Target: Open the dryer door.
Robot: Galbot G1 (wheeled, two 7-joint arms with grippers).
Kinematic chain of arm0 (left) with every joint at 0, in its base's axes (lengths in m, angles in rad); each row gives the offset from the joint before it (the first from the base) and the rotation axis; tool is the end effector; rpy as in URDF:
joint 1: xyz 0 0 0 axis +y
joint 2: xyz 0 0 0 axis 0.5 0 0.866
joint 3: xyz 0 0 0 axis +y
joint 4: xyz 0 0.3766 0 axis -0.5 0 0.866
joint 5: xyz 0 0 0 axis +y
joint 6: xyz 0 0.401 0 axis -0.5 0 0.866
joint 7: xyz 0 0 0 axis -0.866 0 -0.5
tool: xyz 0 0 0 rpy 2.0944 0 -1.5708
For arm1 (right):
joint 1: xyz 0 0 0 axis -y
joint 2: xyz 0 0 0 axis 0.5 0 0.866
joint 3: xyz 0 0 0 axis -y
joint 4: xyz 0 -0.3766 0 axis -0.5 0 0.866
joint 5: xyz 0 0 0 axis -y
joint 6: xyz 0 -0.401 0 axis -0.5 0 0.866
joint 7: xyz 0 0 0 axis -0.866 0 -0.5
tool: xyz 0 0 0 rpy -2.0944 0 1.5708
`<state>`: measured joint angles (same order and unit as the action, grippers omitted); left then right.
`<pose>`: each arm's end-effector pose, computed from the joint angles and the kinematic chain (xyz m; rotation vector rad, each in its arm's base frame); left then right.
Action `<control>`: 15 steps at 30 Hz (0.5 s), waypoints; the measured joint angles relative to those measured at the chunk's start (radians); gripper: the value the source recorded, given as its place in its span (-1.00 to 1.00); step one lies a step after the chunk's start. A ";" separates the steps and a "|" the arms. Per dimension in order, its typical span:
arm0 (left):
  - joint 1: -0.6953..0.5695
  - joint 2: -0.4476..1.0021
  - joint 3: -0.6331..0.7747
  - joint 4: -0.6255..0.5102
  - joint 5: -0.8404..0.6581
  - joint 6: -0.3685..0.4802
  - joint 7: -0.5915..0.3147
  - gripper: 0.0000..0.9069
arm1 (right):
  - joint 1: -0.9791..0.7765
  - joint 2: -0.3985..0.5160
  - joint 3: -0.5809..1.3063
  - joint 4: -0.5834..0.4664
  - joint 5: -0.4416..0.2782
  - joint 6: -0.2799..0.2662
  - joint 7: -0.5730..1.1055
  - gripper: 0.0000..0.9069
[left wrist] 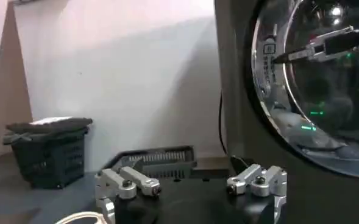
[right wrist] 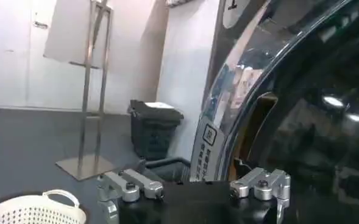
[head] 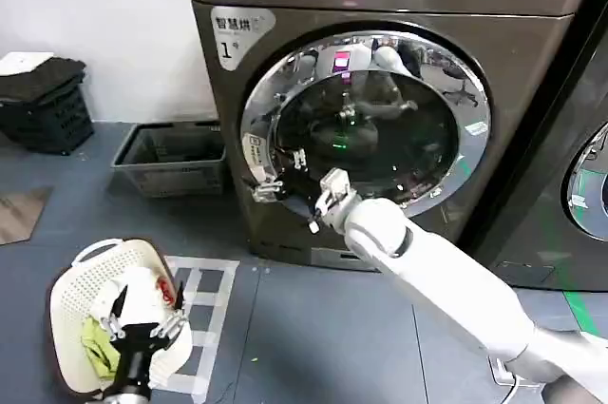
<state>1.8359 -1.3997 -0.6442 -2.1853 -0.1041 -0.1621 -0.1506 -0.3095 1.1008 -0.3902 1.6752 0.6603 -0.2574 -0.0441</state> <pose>0.1323 0.0636 -0.3270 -0.2070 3.1246 0.1617 0.4772 0.1299 -0.1629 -1.3056 2.8005 -0.2950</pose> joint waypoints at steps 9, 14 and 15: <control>-0.001 0.001 0.000 0.001 0.000 0.000 0.000 1.00 | 0.014 0.018 -0.006 -0.030 -0.001 0.009 -0.012 1.00; -0.001 0.001 0.000 0.001 0.000 -0.001 0.000 1.00 | 0.023 0.026 -0.011 -0.042 -0.002 0.011 -0.019 1.00; -0.001 0.001 0.000 0.002 0.000 -0.001 0.000 1.00 | 0.024 0.028 -0.012 -0.045 -0.002 0.012 -0.020 1.00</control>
<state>1.8347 -1.3990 -0.6443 -2.1838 -0.1036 -0.1629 -0.1504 -0.2857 1.1285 -0.4018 1.6304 0.6579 -0.2456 -0.0643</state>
